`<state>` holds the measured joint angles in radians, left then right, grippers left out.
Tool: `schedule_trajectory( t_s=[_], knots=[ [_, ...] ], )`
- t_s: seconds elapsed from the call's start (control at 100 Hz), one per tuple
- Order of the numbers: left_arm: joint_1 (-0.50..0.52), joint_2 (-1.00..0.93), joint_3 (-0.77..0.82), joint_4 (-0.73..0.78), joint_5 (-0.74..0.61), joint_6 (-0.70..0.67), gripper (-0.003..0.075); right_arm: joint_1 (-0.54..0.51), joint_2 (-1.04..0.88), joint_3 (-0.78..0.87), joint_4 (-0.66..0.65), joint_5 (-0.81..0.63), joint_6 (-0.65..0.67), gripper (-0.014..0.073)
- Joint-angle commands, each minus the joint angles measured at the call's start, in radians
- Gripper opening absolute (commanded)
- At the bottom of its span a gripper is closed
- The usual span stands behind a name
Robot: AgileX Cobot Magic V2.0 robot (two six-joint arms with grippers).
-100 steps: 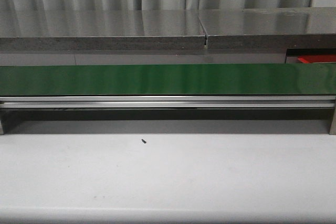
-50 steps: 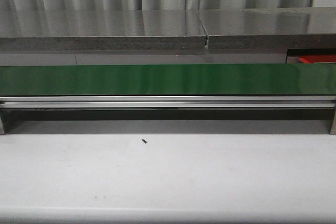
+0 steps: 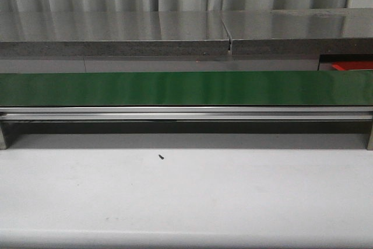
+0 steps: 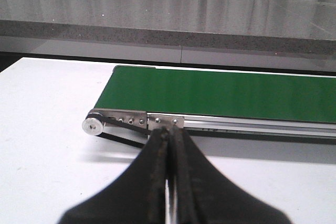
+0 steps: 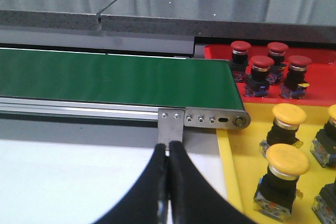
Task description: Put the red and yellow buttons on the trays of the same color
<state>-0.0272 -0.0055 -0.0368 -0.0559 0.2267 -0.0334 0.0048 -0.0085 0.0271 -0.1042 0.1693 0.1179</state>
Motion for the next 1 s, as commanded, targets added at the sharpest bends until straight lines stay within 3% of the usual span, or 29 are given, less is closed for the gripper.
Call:
schedule_trajectory(
  t_s=[0.0,0.27,0.99],
  knots=[
    [-0.007,-0.034,-0.002,0.008,-0.141,-0.016,-0.0019,0.000,0.006,-0.001,-0.016,-0.084,-0.001,-0.0067],
    [-0.007,-0.034,0.046,0.032,-0.248,-0.016,-0.0019,0.000,0.006,-0.001,-0.016,-0.084,-0.001,-0.0067],
    [-0.007,-0.034,0.046,0.035,-0.241,-0.016,-0.0019,0.000,0.006,-0.001,-0.016,-0.084,-0.001,-0.0067]
  ],
)
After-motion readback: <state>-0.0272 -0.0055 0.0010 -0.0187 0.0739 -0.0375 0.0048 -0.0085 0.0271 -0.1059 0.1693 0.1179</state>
